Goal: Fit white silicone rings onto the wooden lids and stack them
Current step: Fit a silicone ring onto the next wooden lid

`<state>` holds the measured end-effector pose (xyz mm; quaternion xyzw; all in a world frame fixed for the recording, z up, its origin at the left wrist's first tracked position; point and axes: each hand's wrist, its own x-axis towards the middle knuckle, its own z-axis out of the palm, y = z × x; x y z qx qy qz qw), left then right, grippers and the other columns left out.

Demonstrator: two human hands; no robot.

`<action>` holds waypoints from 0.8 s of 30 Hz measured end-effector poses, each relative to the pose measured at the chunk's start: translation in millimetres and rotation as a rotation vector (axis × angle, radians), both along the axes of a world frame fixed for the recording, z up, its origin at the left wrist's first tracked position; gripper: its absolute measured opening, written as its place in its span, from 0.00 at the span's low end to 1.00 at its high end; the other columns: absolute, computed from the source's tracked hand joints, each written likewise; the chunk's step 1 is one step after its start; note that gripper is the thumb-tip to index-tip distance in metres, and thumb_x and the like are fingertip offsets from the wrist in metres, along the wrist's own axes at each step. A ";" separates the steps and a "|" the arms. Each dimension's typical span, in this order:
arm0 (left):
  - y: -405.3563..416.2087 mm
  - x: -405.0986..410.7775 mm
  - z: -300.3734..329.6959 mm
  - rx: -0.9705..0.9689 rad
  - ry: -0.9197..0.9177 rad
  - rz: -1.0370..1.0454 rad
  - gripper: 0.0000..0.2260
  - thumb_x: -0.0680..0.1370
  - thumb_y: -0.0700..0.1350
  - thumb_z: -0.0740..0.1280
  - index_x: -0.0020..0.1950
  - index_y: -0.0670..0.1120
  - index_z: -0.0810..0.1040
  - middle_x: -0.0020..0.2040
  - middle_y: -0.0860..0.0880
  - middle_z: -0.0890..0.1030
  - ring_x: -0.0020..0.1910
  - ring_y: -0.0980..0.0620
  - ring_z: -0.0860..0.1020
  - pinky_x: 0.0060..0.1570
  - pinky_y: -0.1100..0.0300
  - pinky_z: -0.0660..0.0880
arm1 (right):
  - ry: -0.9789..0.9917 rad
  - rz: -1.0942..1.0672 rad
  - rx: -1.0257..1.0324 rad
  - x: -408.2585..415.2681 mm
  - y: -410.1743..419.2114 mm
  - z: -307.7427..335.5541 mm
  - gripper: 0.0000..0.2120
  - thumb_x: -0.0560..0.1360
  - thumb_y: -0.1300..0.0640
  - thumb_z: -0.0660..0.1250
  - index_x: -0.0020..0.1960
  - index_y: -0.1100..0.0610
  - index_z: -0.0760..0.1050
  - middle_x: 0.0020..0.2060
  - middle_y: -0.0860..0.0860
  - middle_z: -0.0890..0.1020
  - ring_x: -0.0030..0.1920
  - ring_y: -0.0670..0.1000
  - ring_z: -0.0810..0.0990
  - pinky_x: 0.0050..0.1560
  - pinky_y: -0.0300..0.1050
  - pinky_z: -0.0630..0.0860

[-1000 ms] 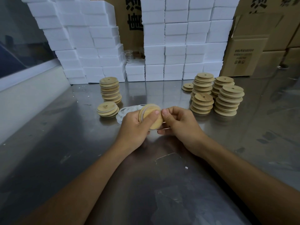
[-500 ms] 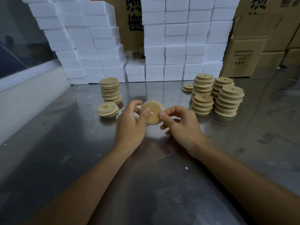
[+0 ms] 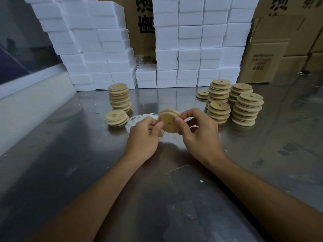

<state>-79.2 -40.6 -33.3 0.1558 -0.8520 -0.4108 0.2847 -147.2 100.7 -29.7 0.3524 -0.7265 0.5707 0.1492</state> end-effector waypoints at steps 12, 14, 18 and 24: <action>-1.2 5.5 9.8 0.490 0.160 0.001 0.10 0.80 0.37 0.64 0.39 0.42 0.76 0.31 0.48 0.82 0.24 0.55 0.75 0.23 0.70 0.67 | -0.343 0.150 -0.094 -2.9 -3.3 0.2 0.06 0.75 0.58 0.73 0.45 0.60 0.79 0.36 0.54 0.83 0.35 0.53 0.84 0.36 0.49 0.83; -4.3 5.3 12.0 0.562 0.189 0.049 0.10 0.81 0.38 0.64 0.40 0.42 0.76 0.31 0.48 0.82 0.23 0.54 0.75 0.21 0.70 0.65 | -0.334 0.160 -0.005 -2.0 -4.1 -1.2 0.07 0.75 0.56 0.73 0.43 0.58 0.79 0.35 0.51 0.83 0.33 0.51 0.84 0.35 0.49 0.82; -23.9 5.8 19.3 0.711 0.283 0.226 0.09 0.80 0.39 0.64 0.40 0.42 0.76 0.29 0.48 0.81 0.20 0.53 0.74 0.19 0.68 0.61 | -0.319 0.152 0.048 -2.0 -4.5 -2.9 0.07 0.75 0.54 0.73 0.42 0.57 0.79 0.36 0.53 0.84 0.31 0.49 0.83 0.32 0.43 0.78; -64.3 12.3 16.7 0.794 0.290 0.466 0.07 0.77 0.39 0.65 0.39 0.42 0.76 0.28 0.47 0.80 0.17 0.55 0.73 0.16 0.69 0.59 | -0.340 0.167 0.020 -2.9 -3.5 -3.3 0.07 0.76 0.55 0.72 0.41 0.55 0.79 0.32 0.51 0.84 0.29 0.47 0.81 0.30 0.35 0.74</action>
